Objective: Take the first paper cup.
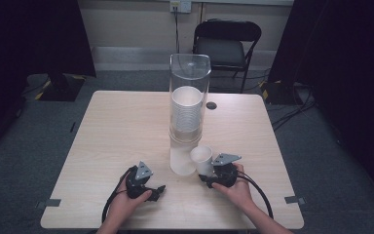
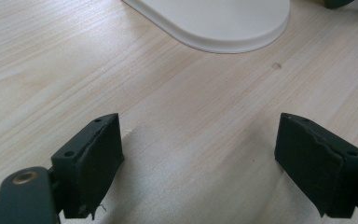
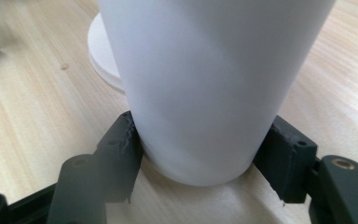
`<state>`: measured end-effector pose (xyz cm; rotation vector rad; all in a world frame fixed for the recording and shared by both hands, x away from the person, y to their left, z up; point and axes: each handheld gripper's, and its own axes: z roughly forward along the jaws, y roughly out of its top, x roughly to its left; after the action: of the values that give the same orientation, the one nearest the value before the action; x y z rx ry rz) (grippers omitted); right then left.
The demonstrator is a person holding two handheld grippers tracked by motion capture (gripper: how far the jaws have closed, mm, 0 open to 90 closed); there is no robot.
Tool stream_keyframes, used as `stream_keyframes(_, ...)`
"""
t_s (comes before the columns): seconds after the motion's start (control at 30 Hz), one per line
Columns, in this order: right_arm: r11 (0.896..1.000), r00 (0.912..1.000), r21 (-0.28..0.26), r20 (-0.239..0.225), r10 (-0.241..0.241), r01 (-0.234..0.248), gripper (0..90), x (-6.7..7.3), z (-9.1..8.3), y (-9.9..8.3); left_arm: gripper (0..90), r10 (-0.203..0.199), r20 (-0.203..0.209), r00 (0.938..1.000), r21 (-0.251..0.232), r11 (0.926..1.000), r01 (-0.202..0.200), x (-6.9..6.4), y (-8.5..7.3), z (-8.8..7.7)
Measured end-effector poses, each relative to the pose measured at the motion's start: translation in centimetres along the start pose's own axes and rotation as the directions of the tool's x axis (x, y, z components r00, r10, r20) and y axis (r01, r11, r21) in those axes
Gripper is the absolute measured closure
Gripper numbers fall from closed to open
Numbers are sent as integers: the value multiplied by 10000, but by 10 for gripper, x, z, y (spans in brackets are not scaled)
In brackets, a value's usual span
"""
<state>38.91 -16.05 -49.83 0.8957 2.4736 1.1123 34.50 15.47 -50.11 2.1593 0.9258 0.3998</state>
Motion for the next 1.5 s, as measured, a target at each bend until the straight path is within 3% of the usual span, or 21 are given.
stream_keyframes(0.5,9999,10000,-137,15,-1,1,362,-7,1,-1,146,6,1,10000,8,10000,-6,0,0,0)
stream_keyframes(0.63,9999,10000,-132,-55,-52,52,364,-6,-1,-3,166,-198,-165,9997,-68,9998,197,-2,1,1)
stream_keyframes(0.67,9997,9998,-174,-7,-191,191,366,-5,-3,-4,190,-18,-225,9997,-12,10000,18,-2,3,2)
stream_keyframes(0.7,9997,9998,-174,-7,-191,191,366,-5,-3,-4,190,-210,-248,9995,-192,9996,205,-4,4,4)
stream_keyframes(0.77,9990,9994,-275,6,-360,360,367,-2,-6,-6,206,-38,-238,9997,-186,9998,33,-9,8,6)
stream_keyframes(0.87,9977,9986,-651,-474,-235,204,368,0,-12,-10,207,-68,-20,10000,-602,9982,66,-18,23,9)
stream_keyframes(1.0,9934,9929,-907,-899,-780,698,367,9,-17,-10,206,-242,-88,9997,-961,9951,233,-23,35,12)
stream_keyframes(1.1,9917,9892,-986,-1127,-932,822,366,13,-18,-10,206,-158,-100,9998,-853,9962,149,-26,42,17)
stream_keyframes(1.17,9882,9837,-1171,-1389,-1143,983,365,16,-18,-9,206,-527,-105,9986,-973,9939,514,-29,45,21)
stream_keyframes(1.2,9864,9799,-1128,-1466,-1355,1195,363,18,-18,-9,206,-490,-128,9987,-1045,9934,474,-30,46,22)
stream_keyframes(1.3,9884,9770,-1036,-1704,-1279,1114,362,19,-15,-10,208,-678,72,9977,-1287,9893,682,-33,52,25)
stream_keyframes(1.37,9884,9753,-806,-1702,-1409,1287,358,21,-13,-10,212,-495,171,9986,-1455,9880,515,-38,57,27)
stream_keyframes(1.5,9899,9762,-602,-1685,-1368,1283,345,21,-12,-11,212,-291,318,9991,-1307,9909,330,-44,60,30)
